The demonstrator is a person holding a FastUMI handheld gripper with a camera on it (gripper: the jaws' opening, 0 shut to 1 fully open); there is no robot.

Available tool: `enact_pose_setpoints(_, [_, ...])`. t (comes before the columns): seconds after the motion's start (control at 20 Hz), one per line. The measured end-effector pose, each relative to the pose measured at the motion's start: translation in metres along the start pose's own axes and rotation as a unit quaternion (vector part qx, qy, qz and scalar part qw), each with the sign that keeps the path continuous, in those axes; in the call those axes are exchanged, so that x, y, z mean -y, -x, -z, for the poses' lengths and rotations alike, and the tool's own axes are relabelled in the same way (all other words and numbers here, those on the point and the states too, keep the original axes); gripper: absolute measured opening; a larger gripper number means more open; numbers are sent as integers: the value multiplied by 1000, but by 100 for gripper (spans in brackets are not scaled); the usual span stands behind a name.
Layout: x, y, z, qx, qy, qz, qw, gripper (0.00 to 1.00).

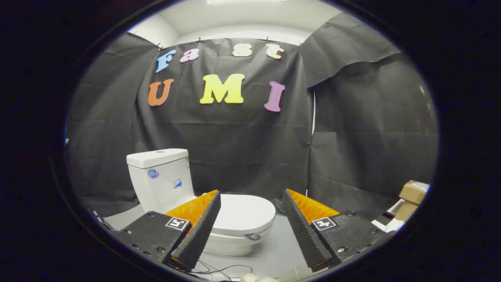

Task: Open the toilet lid.

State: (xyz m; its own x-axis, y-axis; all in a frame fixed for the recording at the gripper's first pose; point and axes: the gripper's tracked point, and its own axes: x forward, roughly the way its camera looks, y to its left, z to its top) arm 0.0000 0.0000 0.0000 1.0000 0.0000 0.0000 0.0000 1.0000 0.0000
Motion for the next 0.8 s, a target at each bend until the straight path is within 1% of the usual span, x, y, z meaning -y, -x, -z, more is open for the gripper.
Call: enact_pose_setpoints(0.8, [0,-3,3,-10,-16,1,1000,99])
